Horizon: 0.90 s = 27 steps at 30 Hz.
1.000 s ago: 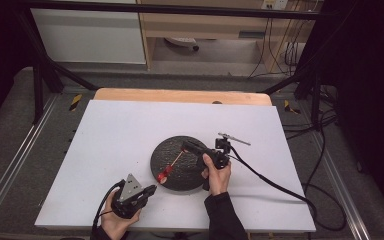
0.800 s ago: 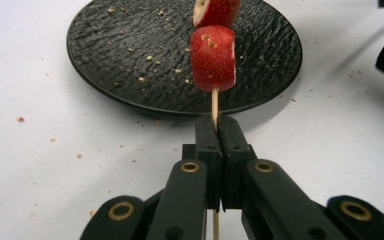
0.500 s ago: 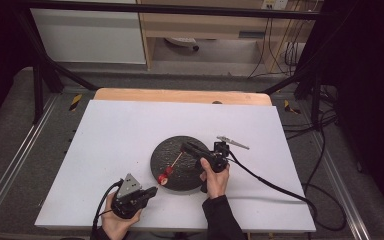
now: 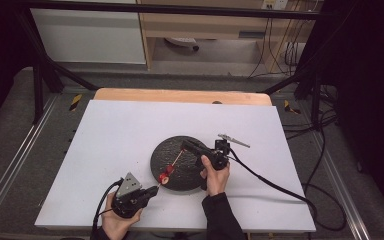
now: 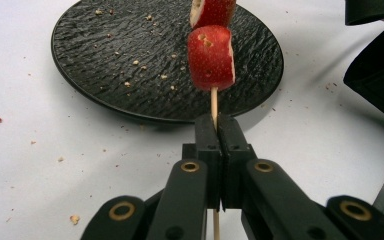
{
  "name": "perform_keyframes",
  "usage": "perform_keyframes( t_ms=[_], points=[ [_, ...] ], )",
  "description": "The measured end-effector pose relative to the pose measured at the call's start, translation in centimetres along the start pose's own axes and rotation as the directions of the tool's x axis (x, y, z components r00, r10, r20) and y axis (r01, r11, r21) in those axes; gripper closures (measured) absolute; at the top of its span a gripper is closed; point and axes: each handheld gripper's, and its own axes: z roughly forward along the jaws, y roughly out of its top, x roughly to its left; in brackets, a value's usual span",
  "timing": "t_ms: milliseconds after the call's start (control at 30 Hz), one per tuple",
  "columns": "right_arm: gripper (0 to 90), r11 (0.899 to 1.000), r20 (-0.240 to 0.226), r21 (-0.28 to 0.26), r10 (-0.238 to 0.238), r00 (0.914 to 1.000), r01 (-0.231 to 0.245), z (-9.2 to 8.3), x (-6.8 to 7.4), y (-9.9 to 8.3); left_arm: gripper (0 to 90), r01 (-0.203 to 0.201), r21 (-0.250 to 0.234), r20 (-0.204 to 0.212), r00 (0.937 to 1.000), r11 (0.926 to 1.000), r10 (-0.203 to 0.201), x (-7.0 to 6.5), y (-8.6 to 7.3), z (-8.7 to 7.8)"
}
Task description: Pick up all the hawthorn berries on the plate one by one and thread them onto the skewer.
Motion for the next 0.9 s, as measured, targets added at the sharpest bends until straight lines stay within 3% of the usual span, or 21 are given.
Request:
perform_keyframes(
  t_ms=[133, 233, 400, 700, 767, 833, 900],
  points=[
    [63.1, 1.0, -0.002, -0.002, -0.007, 1.0, 0.007, 0.0, -0.1, 0.1, 88.9, -0.009, 0.007, -0.016, 0.9998, 0.9999, 0.009, 0.0, 0.0, -0.1],
    [62.4, 0.999, 0.005, 0.033, 0.011, 0.9999, -0.011, 0.2, -0.2, 0.1, 88.9, -0.022, 0.025, -0.025, 0.9994, 0.9994, 0.022, 0.0, -0.2, 0.2],
    [61.4, 0.999, 0.008, 0.048, 0.017, 0.9998, -0.017, 0.0, 0.0, 0.3, 88.9, -0.042, 0.014, -0.034, 0.9985, 0.999, 0.043, -0.3, 0.0, 0.1],
    [62.3, 0.998, 0.016, 0.062, 0.021, 0.9996, -0.022, 0.2, -0.2, 0.1, 88.9, -0.044, 0.013, -0.026, 0.9987, 0.999, 0.044, -0.4, 0.0, 0.3],
    [62.7, 0.998, 0.01, 0.055, 0.023, 0.9997, -0.023, 0.1, -0.1, 0.3, 88.9, -0.038, 0.027, -0.022, 0.999, 0.9989, 0.039, -0.3, 0.0, 0.3],
    [62.8, 1.0, 0.052, -0.012, -0.007, 0.9986, 0.008, -0.5, 0.0, 1.0, 88.9, -0.034, 0.034, -0.014, 0.9993, 0.9989, 0.035, -0.3, -0.4, 0.3],
    [62.7, 0.999, 0.026, -0.049, 0.023, 0.9994, -0.022, -1.2, 0.1, 2.1, 88.9, -0.026, 0.02, -0.007, 0.9996, 0.9995, 0.027, -0.2, -0.4, 0.1]
  ],
)
